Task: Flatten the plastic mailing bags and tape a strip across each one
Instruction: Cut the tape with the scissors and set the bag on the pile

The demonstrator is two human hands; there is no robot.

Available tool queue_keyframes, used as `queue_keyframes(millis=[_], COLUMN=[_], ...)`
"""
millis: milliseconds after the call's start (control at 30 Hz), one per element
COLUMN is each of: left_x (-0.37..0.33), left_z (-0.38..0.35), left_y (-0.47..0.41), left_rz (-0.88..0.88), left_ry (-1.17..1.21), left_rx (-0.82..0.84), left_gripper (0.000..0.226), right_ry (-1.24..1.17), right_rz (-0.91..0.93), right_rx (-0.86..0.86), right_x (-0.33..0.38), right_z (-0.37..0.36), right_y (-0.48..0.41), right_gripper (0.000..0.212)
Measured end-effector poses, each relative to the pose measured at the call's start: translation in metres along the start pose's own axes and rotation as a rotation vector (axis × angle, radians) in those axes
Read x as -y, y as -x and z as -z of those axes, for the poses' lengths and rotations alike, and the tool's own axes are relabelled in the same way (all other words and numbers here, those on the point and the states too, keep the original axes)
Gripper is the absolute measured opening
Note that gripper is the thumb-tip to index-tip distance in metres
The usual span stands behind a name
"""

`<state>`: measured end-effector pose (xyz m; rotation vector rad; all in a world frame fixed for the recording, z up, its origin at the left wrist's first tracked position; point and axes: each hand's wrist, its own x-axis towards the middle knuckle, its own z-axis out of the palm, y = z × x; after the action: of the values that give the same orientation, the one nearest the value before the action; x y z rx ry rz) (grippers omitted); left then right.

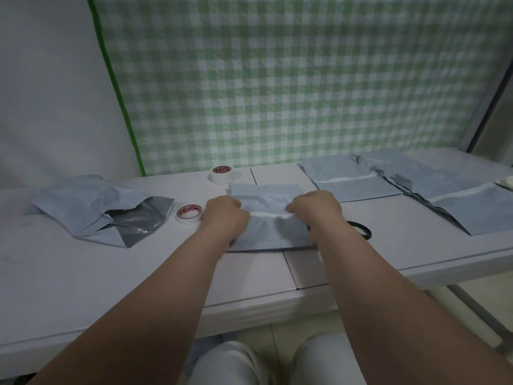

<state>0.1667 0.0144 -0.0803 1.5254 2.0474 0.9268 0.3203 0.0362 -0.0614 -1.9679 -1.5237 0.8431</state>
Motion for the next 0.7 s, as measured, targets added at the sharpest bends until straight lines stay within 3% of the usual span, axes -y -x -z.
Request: queue_keyframes(millis=[100,167,267,367,467,567,700], left_x=[-0.007,-0.01,-0.016,-0.028,-0.041,-0.055,-0.077], left_z=[0.002,0.003,0.002,0.004,0.01,0.008,-0.013], left_y=[-0.008,-0.013,-0.015,-0.015,-0.013,-0.013,-0.02], left_rz=[0.107,0.19,0.319,0.41,0.507,0.561,0.528], left_ry=[0.206,0.377,0.693,1.039,1.332,1.438,1.487], left_rx=[0.058,0.088,0.08,0.132,0.206,0.298,0.413], left_gripper=[0.034,0.033,0.033,0.061,0.044,0.017,0.042], right_ry=[0.042,-0.258,-0.668,-0.799,-0.922,-1.054,-1.122], right_rz=[-0.001,0.028,-0.083,-0.114,-0.04,0.048,0.11], right_rx=[0.093,0.162,0.223,0.264,0.276,0.288,0.318], right_x=[0.005,0.007,0.014,0.021,0.022,0.02,0.011], right_z=[-0.003,-0.001,-0.001,0.007,0.023,0.042,0.069], right_y=[-0.013,-0.014,-0.018,-0.023,-0.026,-0.032,-0.056], right_gripper=[0.013,0.009,0.031,0.013,0.019,0.035,0.049])
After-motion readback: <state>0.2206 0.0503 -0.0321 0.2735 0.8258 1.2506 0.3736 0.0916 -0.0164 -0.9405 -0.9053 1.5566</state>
